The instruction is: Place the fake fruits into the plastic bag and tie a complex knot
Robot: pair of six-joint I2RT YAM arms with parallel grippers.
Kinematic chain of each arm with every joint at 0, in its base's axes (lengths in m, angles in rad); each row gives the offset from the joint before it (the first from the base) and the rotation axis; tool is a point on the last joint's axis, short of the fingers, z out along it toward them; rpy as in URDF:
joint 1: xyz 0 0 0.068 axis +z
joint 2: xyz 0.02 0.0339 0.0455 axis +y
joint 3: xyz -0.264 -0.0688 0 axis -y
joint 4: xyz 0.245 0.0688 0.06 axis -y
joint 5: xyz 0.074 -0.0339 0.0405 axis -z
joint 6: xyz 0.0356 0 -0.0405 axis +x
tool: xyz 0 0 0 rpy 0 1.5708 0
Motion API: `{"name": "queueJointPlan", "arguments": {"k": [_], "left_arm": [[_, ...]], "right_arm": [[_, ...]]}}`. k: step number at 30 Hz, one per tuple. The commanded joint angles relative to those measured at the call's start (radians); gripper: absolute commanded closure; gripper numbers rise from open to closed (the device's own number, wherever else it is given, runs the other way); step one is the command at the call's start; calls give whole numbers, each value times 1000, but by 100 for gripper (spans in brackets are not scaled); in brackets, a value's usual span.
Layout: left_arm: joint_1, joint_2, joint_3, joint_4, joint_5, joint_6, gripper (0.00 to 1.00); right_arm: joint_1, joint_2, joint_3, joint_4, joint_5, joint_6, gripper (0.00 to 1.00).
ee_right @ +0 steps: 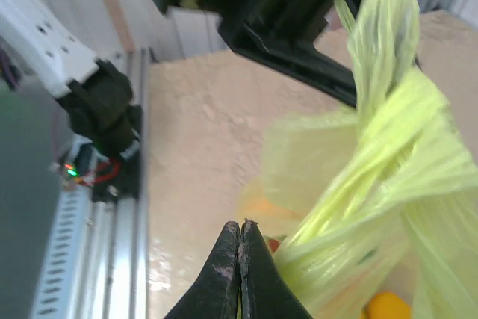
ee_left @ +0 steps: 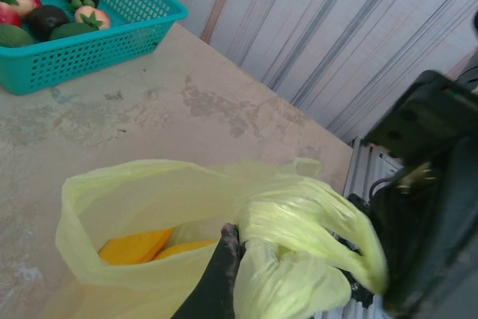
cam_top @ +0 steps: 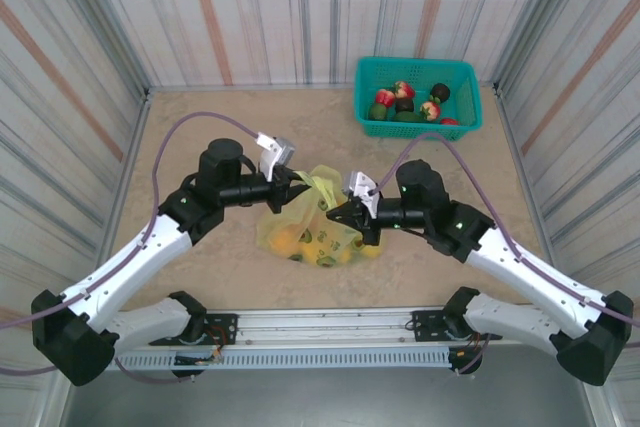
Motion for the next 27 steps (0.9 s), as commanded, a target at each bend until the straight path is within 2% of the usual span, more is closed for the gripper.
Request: {"name": "queueJointPlan", "arguments": {"k": [1, 4, 9, 15, 19, 21, 27], "left_arm": [[13, -8, 40, 11, 71, -41, 100], [10, -23, 39, -9, 91, -41, 100], [7, -58, 28, -28, 97, -41, 100], [-2, -60, 38, -64, 95, -31, 100], [-2, -62, 42, -73, 88, -24, 100], [-1, -62, 48, -83, 74, -18, 99], [-3, -67, 56, -97, 12, -6, 93]], "right_arm": [[6, 25, -21, 33, 137, -140, 98], [5, 72, -19, 71, 239, -153, 98], [-7, 125, 4, 59, 245, -168, 97], [-10, 140, -1, 81, 378, -163, 97], [-16, 143, -2, 96, 350, -146, 96], [-16, 155, 3, 109, 289, -134, 95], [47, 205, -4, 160, 221, -93, 93]]}}
